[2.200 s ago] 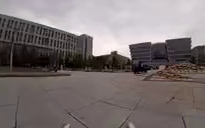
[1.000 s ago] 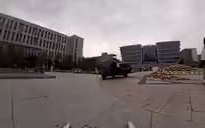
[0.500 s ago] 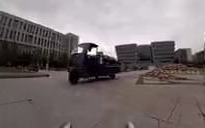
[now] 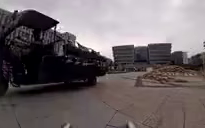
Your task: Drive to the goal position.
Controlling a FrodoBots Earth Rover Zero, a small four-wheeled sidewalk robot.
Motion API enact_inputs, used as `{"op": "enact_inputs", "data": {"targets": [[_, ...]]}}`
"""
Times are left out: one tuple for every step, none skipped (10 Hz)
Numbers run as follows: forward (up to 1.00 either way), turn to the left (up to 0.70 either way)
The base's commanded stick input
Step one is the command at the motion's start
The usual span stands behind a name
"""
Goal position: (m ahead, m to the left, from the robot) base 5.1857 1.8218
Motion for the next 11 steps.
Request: {"op": "enact_inputs", "data": {"targets": [[0.7,0.14],[0.7,0.14],[0.7,0.14],[0.7,0.14],[0.7,0.14],[0.7,0.14],[0.7,0.14],[0.7,0.14],[0.7,0.14],[0.7,0.14],[0.7,0.14]]}}
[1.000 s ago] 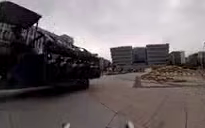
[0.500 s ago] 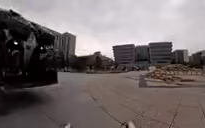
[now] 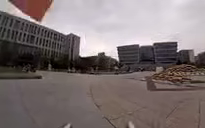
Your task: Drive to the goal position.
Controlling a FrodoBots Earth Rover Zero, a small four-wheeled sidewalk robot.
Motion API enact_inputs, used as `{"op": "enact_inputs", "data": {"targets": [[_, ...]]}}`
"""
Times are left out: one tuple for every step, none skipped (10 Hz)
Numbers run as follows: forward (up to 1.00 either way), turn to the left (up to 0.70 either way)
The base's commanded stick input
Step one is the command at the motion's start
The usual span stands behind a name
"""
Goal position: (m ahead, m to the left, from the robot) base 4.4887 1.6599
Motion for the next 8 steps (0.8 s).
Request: {"op": "enact_inputs", "data": {"targets": [[0.7,0.14],[0.7,0.14],[0.7,0.14],[0.7,0.14],[0.7,0.14],[0.7,0.14],[0.7,0.14],[0.7,0.14]]}}
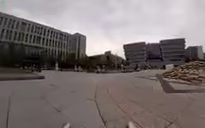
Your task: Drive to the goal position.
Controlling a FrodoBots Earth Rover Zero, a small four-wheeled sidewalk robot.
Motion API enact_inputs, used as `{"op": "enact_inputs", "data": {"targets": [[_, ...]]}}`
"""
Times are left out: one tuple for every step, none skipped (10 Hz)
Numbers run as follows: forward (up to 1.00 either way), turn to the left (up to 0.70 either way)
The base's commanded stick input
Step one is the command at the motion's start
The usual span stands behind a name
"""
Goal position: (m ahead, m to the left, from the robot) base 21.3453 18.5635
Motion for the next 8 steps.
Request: {"op": "enact_inputs", "data": {"targets": [[0.7,0.14],[0.7,0.14],[0.7,0.14],[0.7,0.14],[0.7,0.14],[0.7,0.14],[0.7,0.14],[0.7,0.14]]}}
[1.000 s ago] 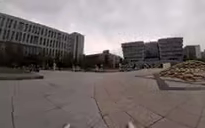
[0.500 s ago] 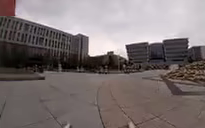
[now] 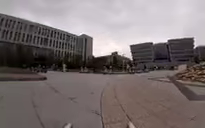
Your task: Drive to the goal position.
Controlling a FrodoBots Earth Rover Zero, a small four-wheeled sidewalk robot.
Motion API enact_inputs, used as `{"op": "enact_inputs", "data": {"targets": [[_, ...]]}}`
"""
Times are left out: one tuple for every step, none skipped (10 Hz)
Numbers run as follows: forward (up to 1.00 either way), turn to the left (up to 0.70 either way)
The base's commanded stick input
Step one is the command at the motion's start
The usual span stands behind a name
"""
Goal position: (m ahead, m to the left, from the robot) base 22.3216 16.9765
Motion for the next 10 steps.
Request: {"op": "enact_inputs", "data": {"targets": [[0.7,0.14],[0.7,0.14],[0.7,0.14],[0.7,0.14],[0.7,0.14],[0.7,0.14],[0.7,0.14],[0.7,0.14],[0.7,0.14],[0.7,0.1]]}}
